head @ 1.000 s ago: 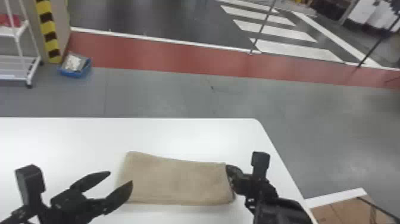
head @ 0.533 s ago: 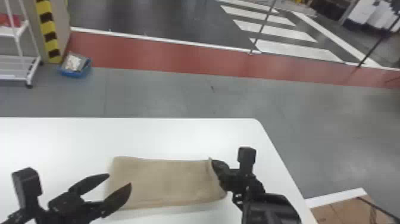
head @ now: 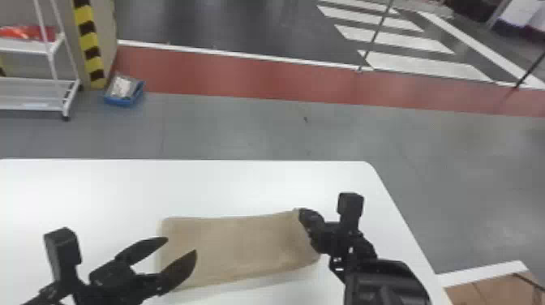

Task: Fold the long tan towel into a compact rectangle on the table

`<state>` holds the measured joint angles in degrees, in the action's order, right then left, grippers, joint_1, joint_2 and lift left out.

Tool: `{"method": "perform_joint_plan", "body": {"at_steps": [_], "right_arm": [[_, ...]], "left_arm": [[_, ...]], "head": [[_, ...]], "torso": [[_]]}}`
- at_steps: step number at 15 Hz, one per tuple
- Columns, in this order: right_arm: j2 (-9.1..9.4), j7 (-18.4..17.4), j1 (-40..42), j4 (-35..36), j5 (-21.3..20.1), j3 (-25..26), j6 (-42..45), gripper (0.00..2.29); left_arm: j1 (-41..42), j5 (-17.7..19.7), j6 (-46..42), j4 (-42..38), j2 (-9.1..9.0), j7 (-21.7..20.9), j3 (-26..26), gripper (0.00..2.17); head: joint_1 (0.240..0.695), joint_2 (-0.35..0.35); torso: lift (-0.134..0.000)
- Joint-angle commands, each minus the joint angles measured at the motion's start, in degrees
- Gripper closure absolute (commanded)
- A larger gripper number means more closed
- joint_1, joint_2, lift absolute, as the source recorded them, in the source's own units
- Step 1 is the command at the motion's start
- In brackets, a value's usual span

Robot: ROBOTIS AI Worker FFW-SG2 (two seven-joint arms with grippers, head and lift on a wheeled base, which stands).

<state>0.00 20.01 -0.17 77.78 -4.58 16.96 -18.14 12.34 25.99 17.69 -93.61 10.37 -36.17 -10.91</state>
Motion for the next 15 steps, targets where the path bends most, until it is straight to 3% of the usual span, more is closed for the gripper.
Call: {"method": "perform_joint_plan", "body": {"at_steps": [1,2,3,7,11,14,15], "right_arm": [[0.05,0.5,3.5,5.5,2.2,2.5,-1.0,0.90],[0.05,1.1,4.5,7.5,2.3,3.7,-1.5,0.19],[0.05,1.6,4.9,8.9,2.3,5.0,-2.7,0.00],[0.05,2.2,6.1,10.3,1.9,9.5,-4.1,0.05],[0.05,2.1,8.6,9.8,2.0,12.6,0.8,0.09],[0.05,2.2,8.8,9.3,3.6,13.9,1.3,0.09],[0.05,2.2,8.8,9.2,4.0,13.9,1.5,0.09]], "left_arm": [[-0.1,-0.9,-0.2,0.1,-0.35,0.4,-0.5,0.08],[-0.4,-1.1,-0.3,0.4,-0.44,0.9,-1.6,0.08],[-0.9,-2.1,-0.7,0.7,-0.52,1.3,-3.0,0.08],[-5.6,-4.7,-16.1,9.1,-0.87,7.1,-13.3,0.08],[-13.0,-9.0,-21.9,22.5,-5.45,10.7,-20.5,0.11],[-16.6,-12.4,-28.6,31.6,-9.31,14.5,-23.3,0.44],[-17.8,-12.7,-30.2,34.5,-10.28,15.5,-23.7,0.68]], "head": [[0.695,-0.308],[0.695,-0.330],[0.695,-0.344],[0.695,-0.350],[0.695,-0.350],[0.695,-0.350],[0.695,-0.350]], "torso": [[0.000],[0.000],[0.000],[0.000],[0.000],[0.000],[0.000]]}}
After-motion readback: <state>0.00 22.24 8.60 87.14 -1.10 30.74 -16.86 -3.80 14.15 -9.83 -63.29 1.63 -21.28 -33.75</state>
